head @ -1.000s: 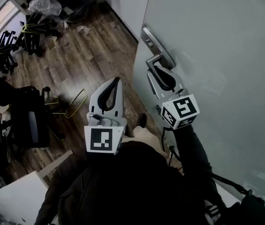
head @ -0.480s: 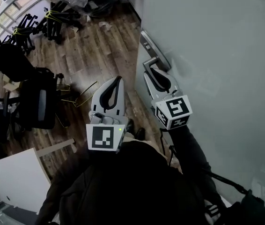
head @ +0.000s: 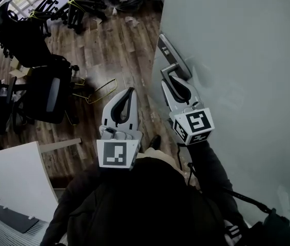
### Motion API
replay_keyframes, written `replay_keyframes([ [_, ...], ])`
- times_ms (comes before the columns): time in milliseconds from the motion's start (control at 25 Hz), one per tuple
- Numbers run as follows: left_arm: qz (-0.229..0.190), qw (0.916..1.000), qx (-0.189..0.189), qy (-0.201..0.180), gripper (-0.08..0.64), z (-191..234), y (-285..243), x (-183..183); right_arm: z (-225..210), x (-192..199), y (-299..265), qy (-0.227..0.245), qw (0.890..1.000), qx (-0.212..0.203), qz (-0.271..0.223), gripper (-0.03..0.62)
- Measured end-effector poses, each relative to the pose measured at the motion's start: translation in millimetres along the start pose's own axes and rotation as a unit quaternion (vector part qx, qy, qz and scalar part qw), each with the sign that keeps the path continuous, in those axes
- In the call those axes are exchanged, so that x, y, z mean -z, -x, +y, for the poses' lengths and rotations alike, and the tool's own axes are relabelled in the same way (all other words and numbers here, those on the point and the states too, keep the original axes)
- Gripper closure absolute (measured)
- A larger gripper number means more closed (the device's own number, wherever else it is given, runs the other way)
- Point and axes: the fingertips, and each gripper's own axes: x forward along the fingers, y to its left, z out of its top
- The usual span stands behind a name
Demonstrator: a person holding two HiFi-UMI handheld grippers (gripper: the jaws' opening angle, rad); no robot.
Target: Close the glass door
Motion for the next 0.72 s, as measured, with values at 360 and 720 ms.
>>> replay_keyframes([
  [360,-0.004,0.9998,0.01,0.017,0.563,58,105,25,122,17,7,0.016,1.0,-0.012,-0.012,0.525],
  [720,0.007,0.9985,-0.054,0.001,0.563,35,129,7,128,6,16,0.014,0.998,-0.066,-0.004,0.523],
])
